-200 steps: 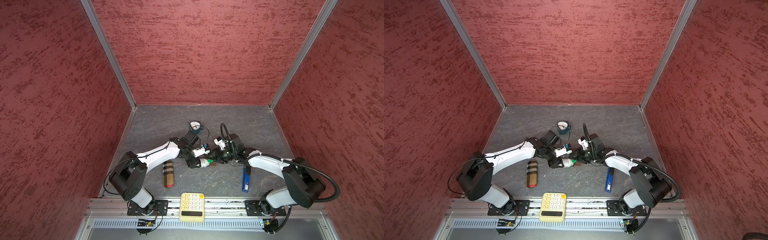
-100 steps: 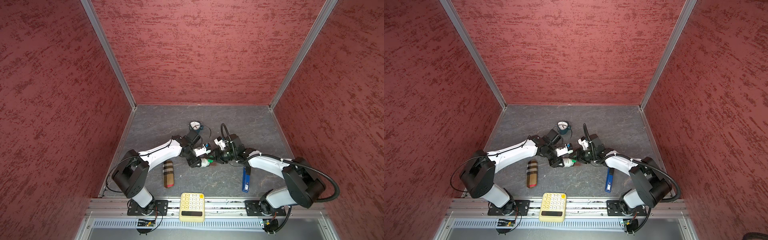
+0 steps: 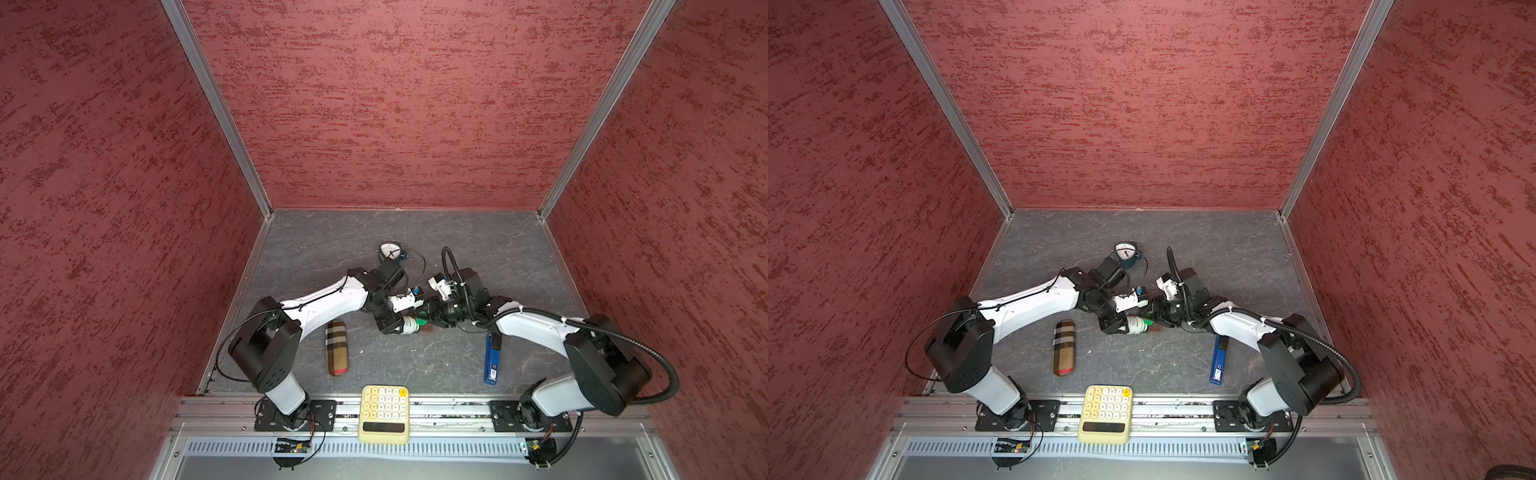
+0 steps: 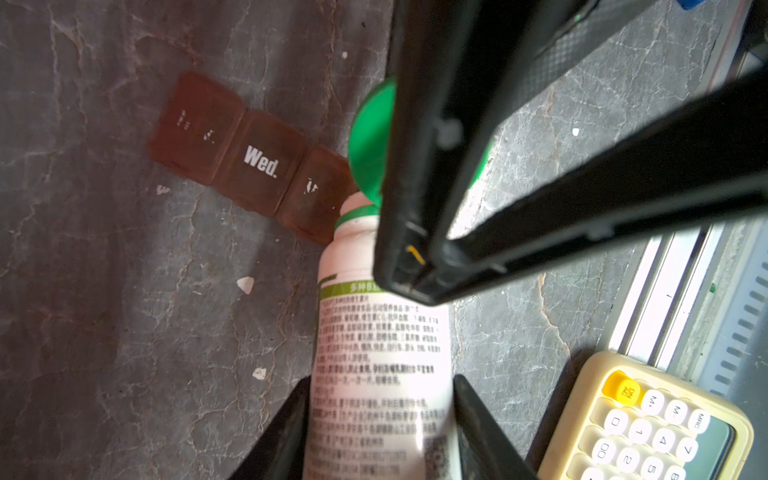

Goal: Sort the pills into containers

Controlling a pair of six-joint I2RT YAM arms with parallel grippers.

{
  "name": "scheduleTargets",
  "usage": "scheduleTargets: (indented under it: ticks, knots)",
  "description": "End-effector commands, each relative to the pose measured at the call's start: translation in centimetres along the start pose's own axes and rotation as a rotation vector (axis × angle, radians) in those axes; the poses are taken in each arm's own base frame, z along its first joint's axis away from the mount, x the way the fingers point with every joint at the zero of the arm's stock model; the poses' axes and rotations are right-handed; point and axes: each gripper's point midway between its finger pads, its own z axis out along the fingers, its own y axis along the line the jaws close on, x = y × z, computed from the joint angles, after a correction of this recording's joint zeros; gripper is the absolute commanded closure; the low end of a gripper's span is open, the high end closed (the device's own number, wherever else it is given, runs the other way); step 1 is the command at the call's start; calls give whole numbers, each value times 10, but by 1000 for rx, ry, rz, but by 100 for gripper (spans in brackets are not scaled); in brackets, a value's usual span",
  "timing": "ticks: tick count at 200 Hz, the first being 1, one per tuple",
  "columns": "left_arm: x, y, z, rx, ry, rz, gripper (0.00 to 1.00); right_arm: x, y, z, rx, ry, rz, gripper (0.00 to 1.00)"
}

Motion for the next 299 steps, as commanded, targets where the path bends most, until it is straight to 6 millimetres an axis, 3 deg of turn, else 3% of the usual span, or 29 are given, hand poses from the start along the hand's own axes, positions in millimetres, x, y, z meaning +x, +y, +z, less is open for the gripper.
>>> scheduleTargets:
  ticks: [1, 299]
  knots:
    - [-5, -1, 0, 3, 15, 26, 100, -5, 9, -4, -19, -28, -36, 55]
    - [-12, -5, 3, -17, 139, 61, 100, -5, 4, -2, -3, -22, -42, 55]
